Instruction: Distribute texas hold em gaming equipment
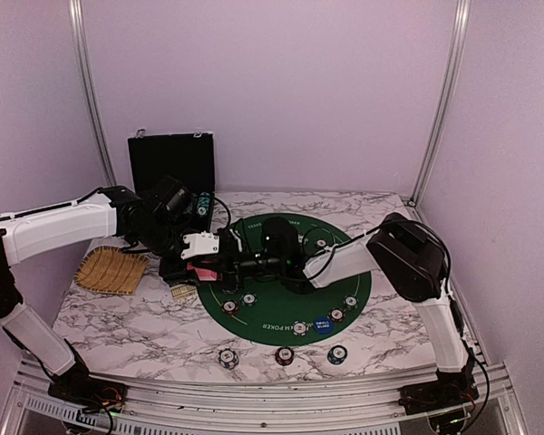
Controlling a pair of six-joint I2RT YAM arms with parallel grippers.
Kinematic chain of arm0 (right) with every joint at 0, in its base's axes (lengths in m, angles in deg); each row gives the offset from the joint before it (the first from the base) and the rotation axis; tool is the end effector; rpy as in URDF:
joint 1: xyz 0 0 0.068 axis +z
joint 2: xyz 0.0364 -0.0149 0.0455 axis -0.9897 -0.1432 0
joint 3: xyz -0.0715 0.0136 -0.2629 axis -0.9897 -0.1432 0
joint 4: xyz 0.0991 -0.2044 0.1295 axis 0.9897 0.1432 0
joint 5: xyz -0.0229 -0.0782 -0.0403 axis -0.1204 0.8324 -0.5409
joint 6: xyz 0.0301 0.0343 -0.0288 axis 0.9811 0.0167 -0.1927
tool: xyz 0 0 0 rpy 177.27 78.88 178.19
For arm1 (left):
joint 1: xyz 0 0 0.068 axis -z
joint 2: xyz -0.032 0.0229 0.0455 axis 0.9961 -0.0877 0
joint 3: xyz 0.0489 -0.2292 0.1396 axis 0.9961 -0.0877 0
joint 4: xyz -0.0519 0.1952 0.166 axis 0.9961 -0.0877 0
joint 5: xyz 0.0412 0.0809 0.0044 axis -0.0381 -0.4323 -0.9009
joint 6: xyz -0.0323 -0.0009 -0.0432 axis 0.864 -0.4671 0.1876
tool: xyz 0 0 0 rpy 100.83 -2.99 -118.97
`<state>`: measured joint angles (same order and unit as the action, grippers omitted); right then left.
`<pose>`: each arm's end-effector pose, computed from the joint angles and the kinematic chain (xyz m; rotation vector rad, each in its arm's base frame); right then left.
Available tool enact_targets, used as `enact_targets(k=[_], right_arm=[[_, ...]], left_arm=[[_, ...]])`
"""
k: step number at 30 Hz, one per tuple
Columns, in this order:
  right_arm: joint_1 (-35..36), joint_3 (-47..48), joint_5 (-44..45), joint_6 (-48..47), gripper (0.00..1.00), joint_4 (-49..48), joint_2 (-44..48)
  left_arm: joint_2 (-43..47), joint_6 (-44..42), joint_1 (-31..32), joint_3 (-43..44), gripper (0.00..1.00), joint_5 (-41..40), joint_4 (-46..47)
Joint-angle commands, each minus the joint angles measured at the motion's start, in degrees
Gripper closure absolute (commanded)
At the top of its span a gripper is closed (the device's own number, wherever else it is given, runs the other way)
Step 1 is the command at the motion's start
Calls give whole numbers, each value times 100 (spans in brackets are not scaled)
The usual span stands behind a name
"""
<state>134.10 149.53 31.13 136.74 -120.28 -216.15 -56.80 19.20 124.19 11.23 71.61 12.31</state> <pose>0.2840 0.4095 0.1583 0.2891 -2.2397 -2.1612 0.2465 -0.2071 0.2643 1.8568 1.8057 -0.0931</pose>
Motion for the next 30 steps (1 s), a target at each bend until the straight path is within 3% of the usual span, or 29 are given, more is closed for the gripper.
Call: enact_targets(k=[1, 14, 18, 30], right_arm=[[79, 343, -56, 2, 44, -86, -128], [71, 378, -139, -611, 45, 1025, -44], [-39, 282, -139, -933, 53, 1528, 131], [-90, 176, -121, -1241, 60, 1950, 467]], left_arm=[[-21, 21, 32, 97, 50, 18, -121], [19, 129, 24, 132, 52, 7, -123], [86, 164, 24, 68, 54, -37, -122], [232, 326, 6, 11, 59, -59, -123]])
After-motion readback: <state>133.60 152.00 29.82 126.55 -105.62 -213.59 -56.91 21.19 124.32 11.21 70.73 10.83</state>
